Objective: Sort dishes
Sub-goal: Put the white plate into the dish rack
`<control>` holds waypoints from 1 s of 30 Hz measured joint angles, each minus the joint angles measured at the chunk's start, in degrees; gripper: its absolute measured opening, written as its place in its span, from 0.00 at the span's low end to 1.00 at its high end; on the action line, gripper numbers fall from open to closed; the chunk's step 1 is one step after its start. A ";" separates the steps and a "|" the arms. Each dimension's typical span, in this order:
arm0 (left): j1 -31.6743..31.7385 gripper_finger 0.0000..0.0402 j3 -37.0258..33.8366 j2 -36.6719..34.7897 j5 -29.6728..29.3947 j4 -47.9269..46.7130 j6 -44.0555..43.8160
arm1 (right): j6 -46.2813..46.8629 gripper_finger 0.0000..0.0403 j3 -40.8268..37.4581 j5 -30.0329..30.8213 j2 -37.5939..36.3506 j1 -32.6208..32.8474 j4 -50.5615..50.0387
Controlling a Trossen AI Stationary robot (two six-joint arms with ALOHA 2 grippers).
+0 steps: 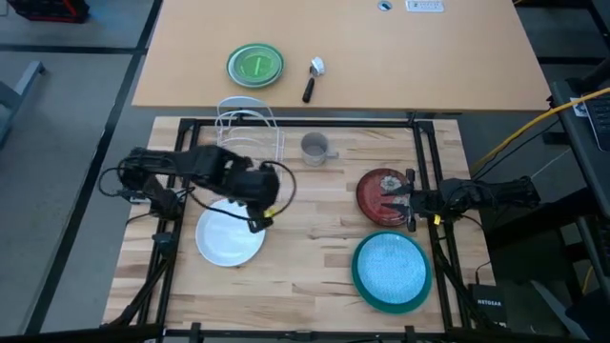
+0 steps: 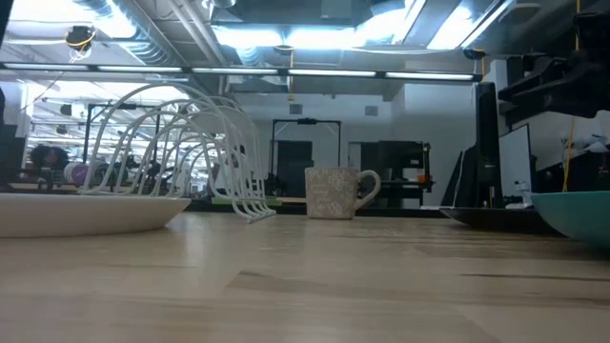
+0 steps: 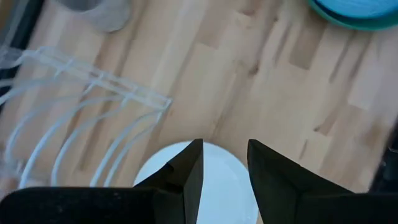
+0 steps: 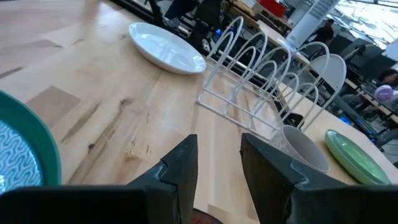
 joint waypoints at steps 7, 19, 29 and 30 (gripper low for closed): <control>-5.36 0.29 -14.70 -11.05 -6.38 -0.06 -13.38 | 1.11 0.31 0.00 -0.48 0.00 -0.02 -0.11; -10.82 0.29 -44.91 -26.02 -6.69 3.07 -40.12 | 1.17 0.31 0.00 -1.29 -0.02 0.00 0.04; -12.13 0.29 -59.68 -26.19 -3.28 10.11 -47.64 | 1.15 0.31 0.00 -1.29 -0.02 -0.02 0.02; -12.12 0.29 -60.90 -26.19 -3.15 10.26 -48.98 | 1.15 0.31 0.00 -1.29 -0.02 -0.02 0.02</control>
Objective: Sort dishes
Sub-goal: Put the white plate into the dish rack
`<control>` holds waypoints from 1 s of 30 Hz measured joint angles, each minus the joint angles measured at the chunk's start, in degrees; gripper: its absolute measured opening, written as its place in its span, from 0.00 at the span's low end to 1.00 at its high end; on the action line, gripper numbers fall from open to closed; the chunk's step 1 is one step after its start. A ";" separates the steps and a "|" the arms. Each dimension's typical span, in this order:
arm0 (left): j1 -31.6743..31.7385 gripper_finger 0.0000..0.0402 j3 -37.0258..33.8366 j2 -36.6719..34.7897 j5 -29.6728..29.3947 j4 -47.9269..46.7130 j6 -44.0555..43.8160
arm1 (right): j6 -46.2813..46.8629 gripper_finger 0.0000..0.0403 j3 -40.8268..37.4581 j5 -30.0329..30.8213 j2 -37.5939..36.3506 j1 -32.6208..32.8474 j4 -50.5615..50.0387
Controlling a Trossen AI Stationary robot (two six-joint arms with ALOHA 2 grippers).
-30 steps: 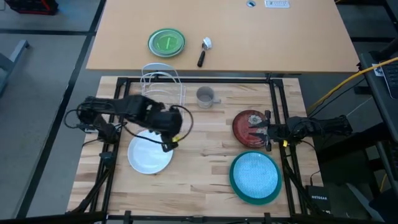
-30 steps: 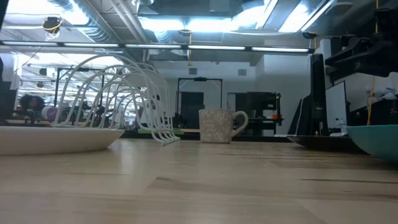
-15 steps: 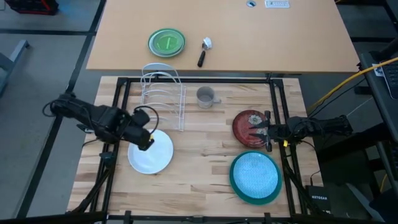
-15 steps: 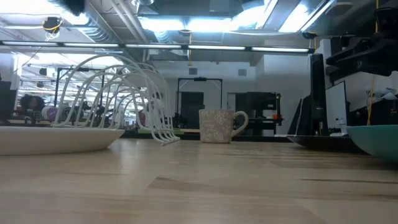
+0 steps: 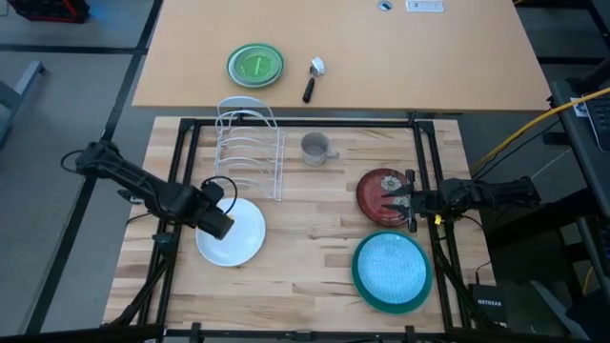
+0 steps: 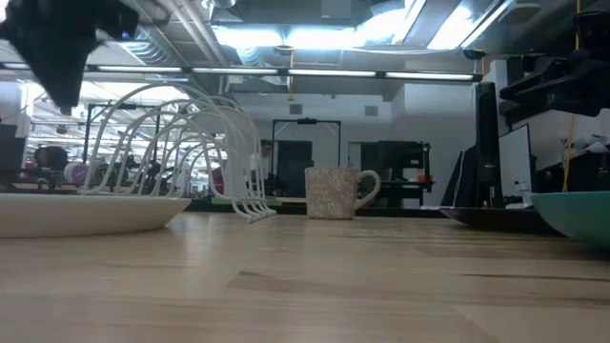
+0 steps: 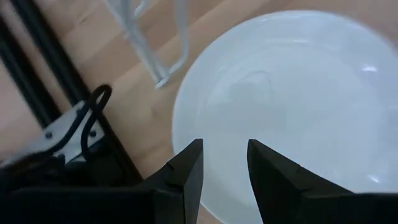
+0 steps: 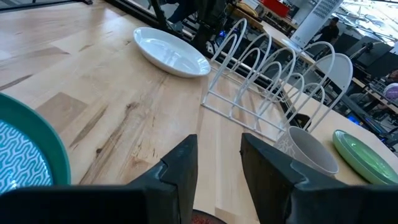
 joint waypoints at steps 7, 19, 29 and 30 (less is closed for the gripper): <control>-0.15 0.29 -8.07 -0.02 2.60 6.14 -4.80 | 0.00 0.31 0.00 0.00 0.00 0.00 -0.02; -0.15 0.29 -17.18 0.02 2.88 8.90 -12.61 | 0.00 0.31 0.00 0.00 0.00 0.00 -0.09; -0.15 0.29 -16.97 -0.02 2.02 8.87 -14.35 | -0.09 0.31 0.00 0.00 0.02 0.02 -0.08; -0.15 0.29 -16.97 -0.01 1.94 8.87 -14.60 | -0.09 0.31 0.00 0.00 0.00 0.00 -0.04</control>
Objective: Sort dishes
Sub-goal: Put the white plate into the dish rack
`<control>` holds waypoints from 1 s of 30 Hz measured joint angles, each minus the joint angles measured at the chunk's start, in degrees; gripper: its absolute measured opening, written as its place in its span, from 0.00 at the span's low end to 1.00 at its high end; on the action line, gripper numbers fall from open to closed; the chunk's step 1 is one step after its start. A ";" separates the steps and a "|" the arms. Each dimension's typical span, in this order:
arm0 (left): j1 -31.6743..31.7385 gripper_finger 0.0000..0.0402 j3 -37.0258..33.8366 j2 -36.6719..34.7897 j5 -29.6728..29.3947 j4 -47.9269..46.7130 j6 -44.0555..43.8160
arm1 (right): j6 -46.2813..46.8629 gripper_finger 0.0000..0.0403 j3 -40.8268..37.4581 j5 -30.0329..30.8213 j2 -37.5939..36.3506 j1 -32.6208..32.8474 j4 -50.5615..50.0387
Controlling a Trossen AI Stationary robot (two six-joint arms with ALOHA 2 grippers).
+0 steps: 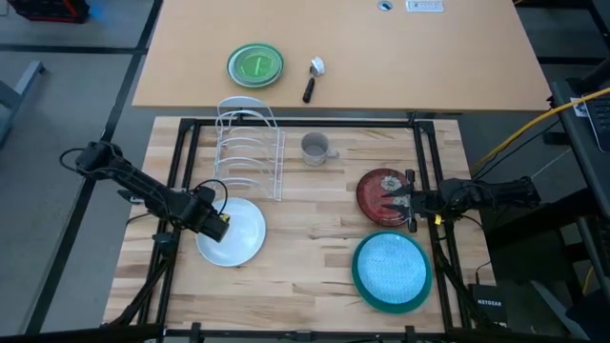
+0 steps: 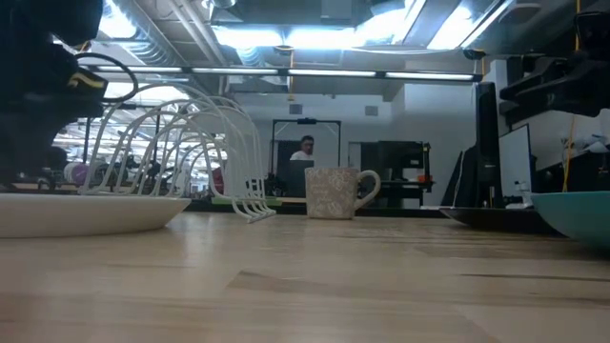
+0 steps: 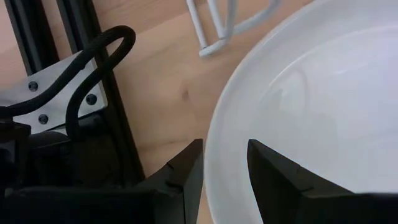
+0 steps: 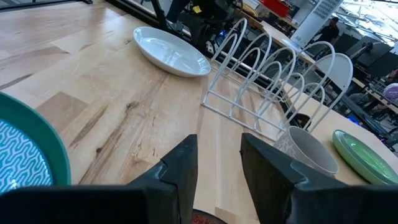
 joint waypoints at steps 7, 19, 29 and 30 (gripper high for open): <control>0.00 0.29 -0.46 0.01 -0.89 4.71 -3.71 | -0.02 0.31 0.00 0.00 0.01 0.01 0.00; 0.07 0.29 -2.69 0.11 -4.35 6.13 -9.60 | -0.04 0.31 0.00 0.00 0.01 0.00 0.07; 1.93 0.29 -2.75 5.41 -5.29 6.20 -11.24 | -0.06 0.31 0.00 0.00 0.01 0.00 0.11; 2.12 0.29 -2.75 6.03 -5.29 6.18 -11.26 | -0.07 0.31 0.00 0.01 0.02 0.02 0.12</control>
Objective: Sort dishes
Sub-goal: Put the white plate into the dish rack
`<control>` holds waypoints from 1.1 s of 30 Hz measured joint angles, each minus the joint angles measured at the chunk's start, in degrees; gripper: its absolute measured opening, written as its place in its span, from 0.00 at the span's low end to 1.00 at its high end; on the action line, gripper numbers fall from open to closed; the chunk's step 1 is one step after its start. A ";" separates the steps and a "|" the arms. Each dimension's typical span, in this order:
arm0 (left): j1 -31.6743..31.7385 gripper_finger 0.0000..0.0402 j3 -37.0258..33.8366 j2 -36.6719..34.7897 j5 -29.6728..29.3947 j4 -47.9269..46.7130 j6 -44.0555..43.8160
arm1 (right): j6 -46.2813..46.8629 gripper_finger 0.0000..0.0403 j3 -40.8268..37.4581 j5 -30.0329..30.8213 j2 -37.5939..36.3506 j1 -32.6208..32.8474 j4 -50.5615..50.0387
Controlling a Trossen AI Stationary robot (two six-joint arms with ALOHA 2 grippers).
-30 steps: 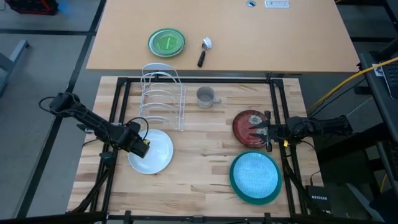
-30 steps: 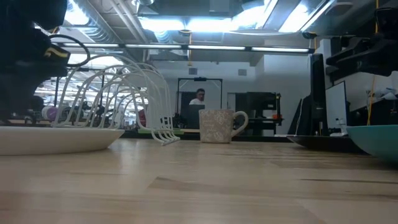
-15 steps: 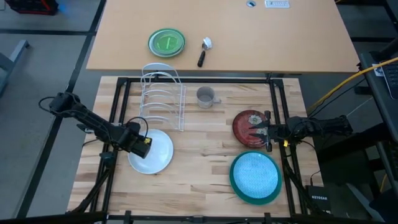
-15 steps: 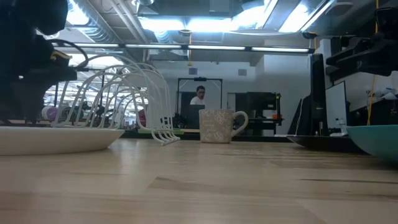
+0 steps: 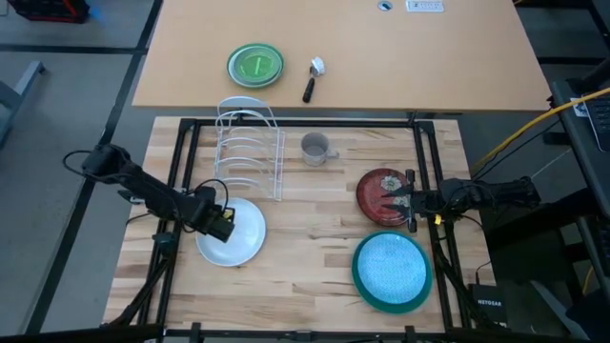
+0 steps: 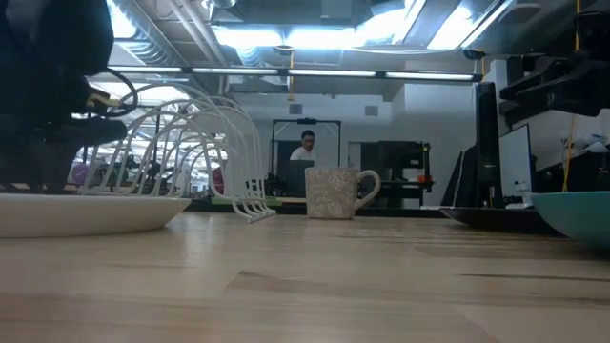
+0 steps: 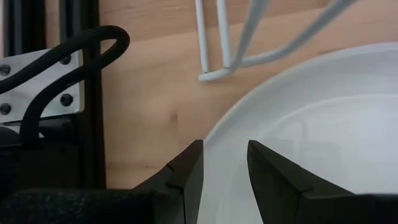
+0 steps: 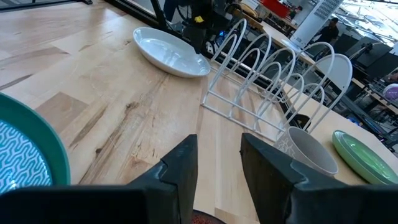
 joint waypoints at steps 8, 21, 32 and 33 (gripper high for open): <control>1.55 0.29 -0.04 5.14 -0.17 0.14 0.47 | 0.00 0.31 0.00 -0.01 -0.02 0.00 0.01; 1.39 0.29 0.11 6.07 2.49 4.79 3.80 | 1.73 0.31 0.00 -0.01 0.00 -0.01 1.57; -0.80 0.29 1.15 6.13 4.55 12.43 3.43 | 11.35 0.31 0.02 -0.05 -0.02 -0.01 13.43; -0.97 0.29 1.18 6.13 4.55 12.95 3.41 | 12.93 0.31 0.02 -0.06 -0.02 0.00 13.45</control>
